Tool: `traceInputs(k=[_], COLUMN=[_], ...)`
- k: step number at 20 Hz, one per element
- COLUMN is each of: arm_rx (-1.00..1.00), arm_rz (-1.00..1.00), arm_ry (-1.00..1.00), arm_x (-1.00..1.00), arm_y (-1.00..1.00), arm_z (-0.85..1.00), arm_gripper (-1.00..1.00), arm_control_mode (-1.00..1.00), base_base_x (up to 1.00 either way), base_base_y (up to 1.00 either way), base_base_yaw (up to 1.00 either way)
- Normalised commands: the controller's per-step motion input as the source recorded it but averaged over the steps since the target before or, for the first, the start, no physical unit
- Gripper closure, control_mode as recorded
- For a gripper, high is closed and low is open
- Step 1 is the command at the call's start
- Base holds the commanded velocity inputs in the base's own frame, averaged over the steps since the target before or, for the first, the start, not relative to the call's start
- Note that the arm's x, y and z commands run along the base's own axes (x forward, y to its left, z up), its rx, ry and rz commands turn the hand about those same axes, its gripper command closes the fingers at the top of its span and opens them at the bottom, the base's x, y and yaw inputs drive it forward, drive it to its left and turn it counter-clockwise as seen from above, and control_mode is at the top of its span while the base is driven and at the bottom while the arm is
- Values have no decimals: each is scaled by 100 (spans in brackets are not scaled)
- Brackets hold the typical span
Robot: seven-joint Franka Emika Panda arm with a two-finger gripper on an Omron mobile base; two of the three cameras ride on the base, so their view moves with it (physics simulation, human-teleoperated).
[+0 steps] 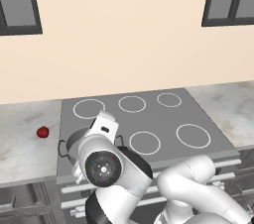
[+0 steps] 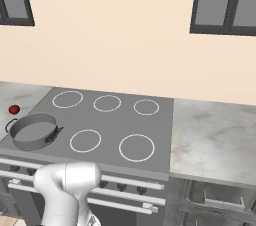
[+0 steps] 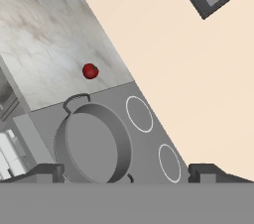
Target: Turn on the burner for the pot on the stove. Wait thirty seconds for the pot to heat up. Then add the tomato to the pot.
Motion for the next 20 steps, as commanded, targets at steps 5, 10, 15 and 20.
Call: traceInputs(k=[5, 10, 15, 20], arm_rx=[0, 0, 0, 0], arm_rz=[0, 0, 0, 0], arm_ry=[0, 0, 0, 0], arm_x=[0, 0, 0, 0], arm_y=[0, 0, 0, 0], arm_z=[0, 0, 0, 0], arm_gripper=[-100, -100, -100, -100], arm_control_mode=[-100, -100, -100, -100], base_base_x=[0, 0, 0, 0], base_base_y=[0, 0, 0, 0], base_base_yaw=[0, 0, 0, 0])
